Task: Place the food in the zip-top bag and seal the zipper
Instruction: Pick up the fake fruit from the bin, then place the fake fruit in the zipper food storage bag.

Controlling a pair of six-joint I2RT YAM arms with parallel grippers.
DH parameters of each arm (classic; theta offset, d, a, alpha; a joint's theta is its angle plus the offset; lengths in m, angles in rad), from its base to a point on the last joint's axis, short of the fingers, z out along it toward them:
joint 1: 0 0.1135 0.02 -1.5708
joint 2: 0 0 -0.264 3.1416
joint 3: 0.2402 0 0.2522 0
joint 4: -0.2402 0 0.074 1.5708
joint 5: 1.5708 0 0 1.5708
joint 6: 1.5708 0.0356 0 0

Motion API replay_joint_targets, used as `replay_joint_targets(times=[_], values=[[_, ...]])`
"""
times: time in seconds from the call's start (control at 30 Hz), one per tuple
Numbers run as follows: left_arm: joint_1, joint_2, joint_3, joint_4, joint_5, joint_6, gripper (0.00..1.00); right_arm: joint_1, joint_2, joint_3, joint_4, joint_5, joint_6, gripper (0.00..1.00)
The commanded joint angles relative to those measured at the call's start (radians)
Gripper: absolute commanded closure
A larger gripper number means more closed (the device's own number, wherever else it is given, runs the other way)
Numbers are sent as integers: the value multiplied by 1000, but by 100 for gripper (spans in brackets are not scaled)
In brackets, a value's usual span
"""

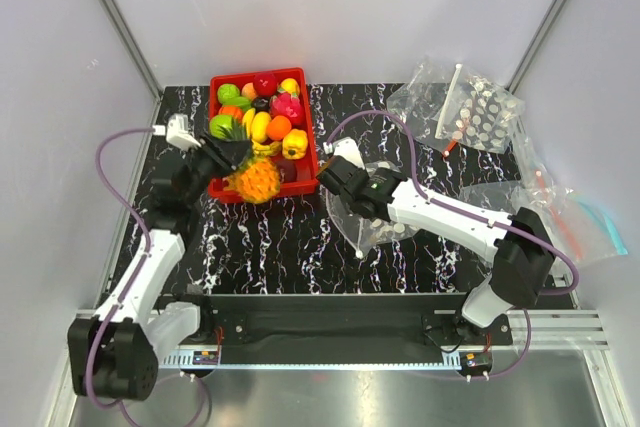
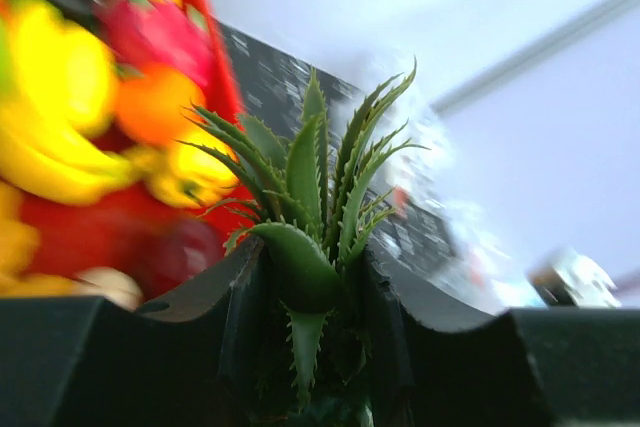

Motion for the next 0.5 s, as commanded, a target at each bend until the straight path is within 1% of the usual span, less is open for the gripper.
replay_joint_targets(times=[0.0,0.07,0.1,0.2,0.23,0.27,0.3,0.33,0.37,0.47], values=[[-100,-76,-61,253,-4,-194,72,-1,-39,18,45,-21,8,100],[-151,-88,-100,306,-43,-219,72,-1,-44,17,46,-35,16,100],[-195,-95,-104,313,-83,-234,72,-3,-47,17,43,-38,22,100],[-267,-104,-120,339,-155,-244,73,-1,-59,14,39,-44,33,100],[-314,-105,-124,340,-216,-245,72,-3,-62,12,37,-46,37,100],[-339,-108,-141,345,-253,-248,67,-3,-73,11,42,-54,39,100],[-391,-115,-158,359,-335,-258,67,-3,-76,5,42,-60,40,100],[-414,-116,-179,380,-383,-262,67,-1,-79,3,43,-66,45,100],[-439,-119,-222,436,-422,-268,67,-1,-83,3,42,-78,48,100],[-510,-104,-272,535,-548,-297,70,-1,-91,7,40,-103,60,100]])
